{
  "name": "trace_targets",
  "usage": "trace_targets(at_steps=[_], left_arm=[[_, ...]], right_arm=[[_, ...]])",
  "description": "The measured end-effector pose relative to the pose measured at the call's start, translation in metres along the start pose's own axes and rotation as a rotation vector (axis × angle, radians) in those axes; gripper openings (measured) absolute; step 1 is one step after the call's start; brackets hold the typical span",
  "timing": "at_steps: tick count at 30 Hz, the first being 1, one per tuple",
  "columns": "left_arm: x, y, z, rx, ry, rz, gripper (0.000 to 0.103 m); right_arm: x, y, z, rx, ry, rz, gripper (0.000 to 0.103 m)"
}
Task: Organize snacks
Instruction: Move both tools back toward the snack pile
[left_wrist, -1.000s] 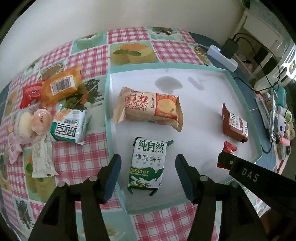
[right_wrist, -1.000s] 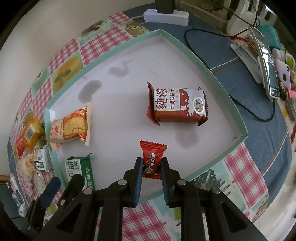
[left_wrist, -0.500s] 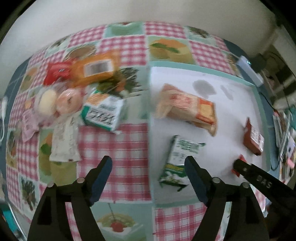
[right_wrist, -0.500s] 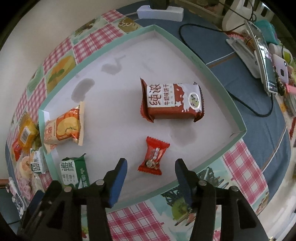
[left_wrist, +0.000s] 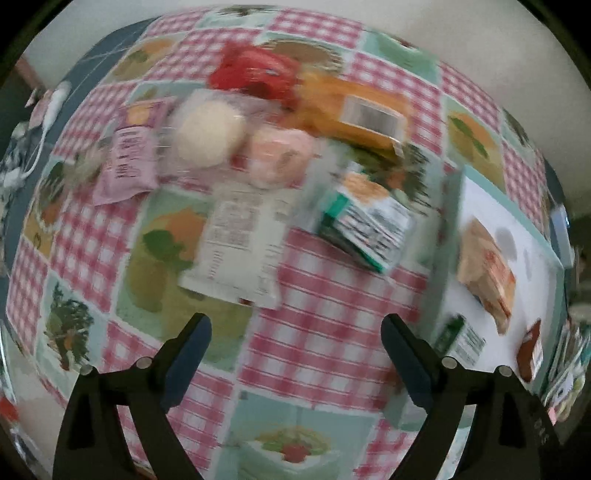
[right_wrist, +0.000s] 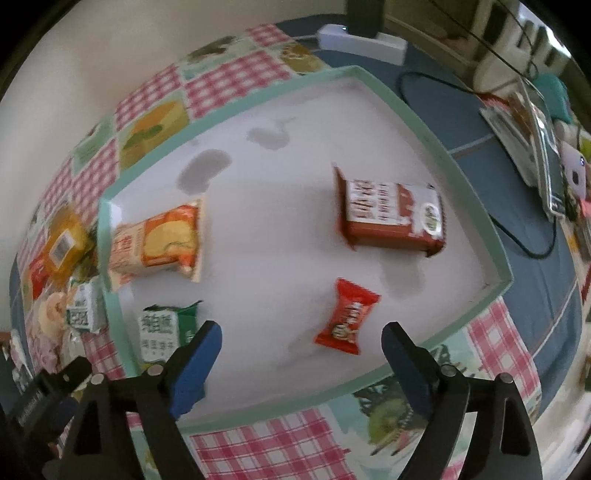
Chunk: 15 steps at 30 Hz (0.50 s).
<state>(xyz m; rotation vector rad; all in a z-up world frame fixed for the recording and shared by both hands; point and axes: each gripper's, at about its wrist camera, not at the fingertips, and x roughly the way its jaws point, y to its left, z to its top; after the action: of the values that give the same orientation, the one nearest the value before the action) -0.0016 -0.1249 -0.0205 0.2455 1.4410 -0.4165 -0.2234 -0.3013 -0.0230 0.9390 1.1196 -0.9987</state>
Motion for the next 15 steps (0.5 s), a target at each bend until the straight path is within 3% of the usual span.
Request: trace_targets(at_steps=[4,15], left_arm=[[-0.004,0.028,0.011,-0.03,-0.028,0.049,0.093],[-0.019,0.105,0.034,-0.11,-0.099,0.171,0.094]], right_arm=[[-0.002,0.019,-0.004,-0.046,-0.011,0.029,0.103],[-0.013,0.052,-0.014,-0.141,-0.042,0.091,0.103]])
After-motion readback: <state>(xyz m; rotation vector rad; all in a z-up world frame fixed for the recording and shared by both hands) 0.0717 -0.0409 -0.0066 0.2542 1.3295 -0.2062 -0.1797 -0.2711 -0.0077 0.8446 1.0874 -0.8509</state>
